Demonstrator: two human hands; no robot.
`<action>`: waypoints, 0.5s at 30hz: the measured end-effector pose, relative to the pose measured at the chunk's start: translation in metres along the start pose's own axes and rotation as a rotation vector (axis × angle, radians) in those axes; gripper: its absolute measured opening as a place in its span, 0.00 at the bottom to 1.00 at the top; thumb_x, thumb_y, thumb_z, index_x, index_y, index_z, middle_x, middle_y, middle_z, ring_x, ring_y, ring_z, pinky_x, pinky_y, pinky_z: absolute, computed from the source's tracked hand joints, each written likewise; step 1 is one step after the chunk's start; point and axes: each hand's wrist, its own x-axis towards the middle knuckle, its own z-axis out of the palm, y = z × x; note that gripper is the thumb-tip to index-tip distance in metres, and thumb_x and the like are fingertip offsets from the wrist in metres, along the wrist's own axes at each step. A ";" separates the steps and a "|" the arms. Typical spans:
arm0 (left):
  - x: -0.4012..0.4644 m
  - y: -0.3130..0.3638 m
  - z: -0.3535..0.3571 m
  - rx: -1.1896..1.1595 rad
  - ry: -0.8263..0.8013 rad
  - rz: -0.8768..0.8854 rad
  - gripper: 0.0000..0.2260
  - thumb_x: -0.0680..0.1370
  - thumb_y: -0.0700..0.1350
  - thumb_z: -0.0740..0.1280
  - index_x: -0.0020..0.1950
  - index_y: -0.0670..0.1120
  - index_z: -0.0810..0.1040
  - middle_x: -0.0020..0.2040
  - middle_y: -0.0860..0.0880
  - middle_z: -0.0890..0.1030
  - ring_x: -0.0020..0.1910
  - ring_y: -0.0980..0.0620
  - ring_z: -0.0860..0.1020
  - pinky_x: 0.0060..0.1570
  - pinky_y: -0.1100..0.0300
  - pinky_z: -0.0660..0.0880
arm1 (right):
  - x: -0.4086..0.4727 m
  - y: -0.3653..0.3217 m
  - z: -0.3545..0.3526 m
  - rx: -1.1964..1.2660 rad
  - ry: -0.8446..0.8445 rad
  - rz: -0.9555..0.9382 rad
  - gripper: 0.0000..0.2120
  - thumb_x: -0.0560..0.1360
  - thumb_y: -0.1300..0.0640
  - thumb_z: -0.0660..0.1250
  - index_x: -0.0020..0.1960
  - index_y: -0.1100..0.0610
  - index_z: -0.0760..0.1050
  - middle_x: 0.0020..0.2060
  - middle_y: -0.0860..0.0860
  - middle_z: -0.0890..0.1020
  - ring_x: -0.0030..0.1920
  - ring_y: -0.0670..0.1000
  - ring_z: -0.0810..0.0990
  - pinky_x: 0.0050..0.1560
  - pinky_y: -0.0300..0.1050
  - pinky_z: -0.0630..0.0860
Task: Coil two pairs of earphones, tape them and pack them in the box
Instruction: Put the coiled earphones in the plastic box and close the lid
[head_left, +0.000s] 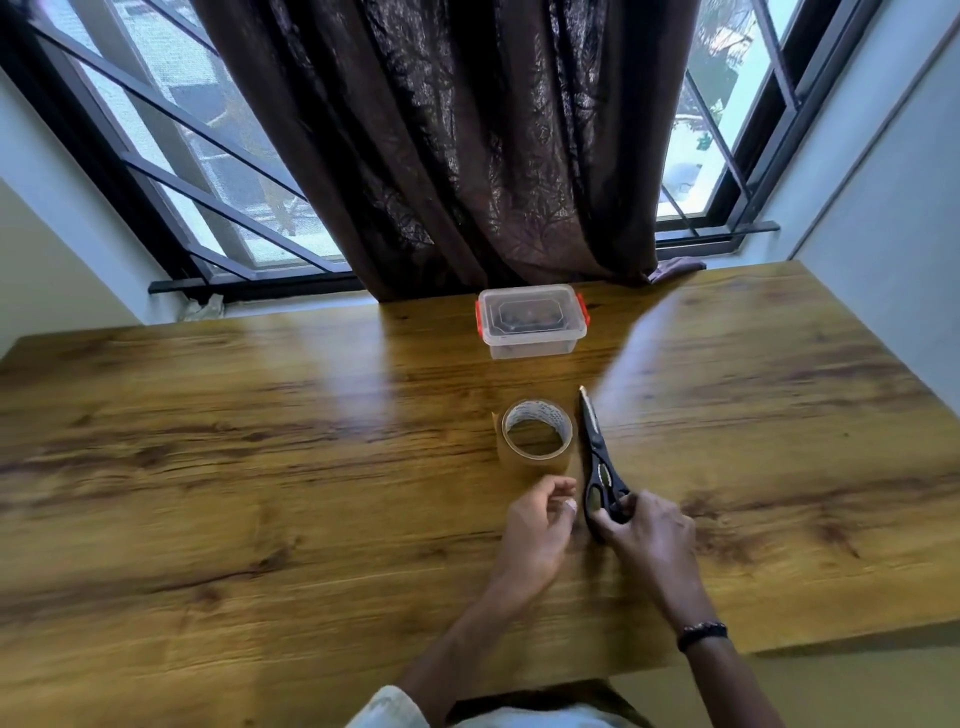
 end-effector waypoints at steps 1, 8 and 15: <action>0.000 0.000 -0.004 0.044 0.052 0.074 0.12 0.80 0.41 0.63 0.63 0.46 0.75 0.59 0.51 0.79 0.55 0.60 0.76 0.53 0.73 0.72 | 0.001 0.003 -0.005 0.156 -0.013 0.027 0.10 0.74 0.48 0.71 0.45 0.55 0.78 0.41 0.50 0.81 0.40 0.48 0.77 0.36 0.36 0.67; 0.032 -0.008 -0.017 0.640 0.230 0.430 0.17 0.77 0.45 0.67 0.65 0.44 0.74 0.60 0.48 0.79 0.62 0.50 0.73 0.66 0.56 0.67 | 0.013 0.012 -0.020 0.721 0.015 0.037 0.06 0.73 0.57 0.73 0.48 0.55 0.78 0.42 0.50 0.83 0.45 0.48 0.82 0.44 0.37 0.75; 0.051 -0.019 -0.022 0.779 0.138 0.444 0.11 0.75 0.45 0.69 0.56 0.44 0.80 0.51 0.47 0.84 0.56 0.47 0.78 0.70 0.53 0.64 | 0.027 0.014 -0.014 0.753 0.011 0.016 0.08 0.72 0.54 0.73 0.49 0.55 0.80 0.42 0.53 0.85 0.45 0.52 0.84 0.50 0.51 0.81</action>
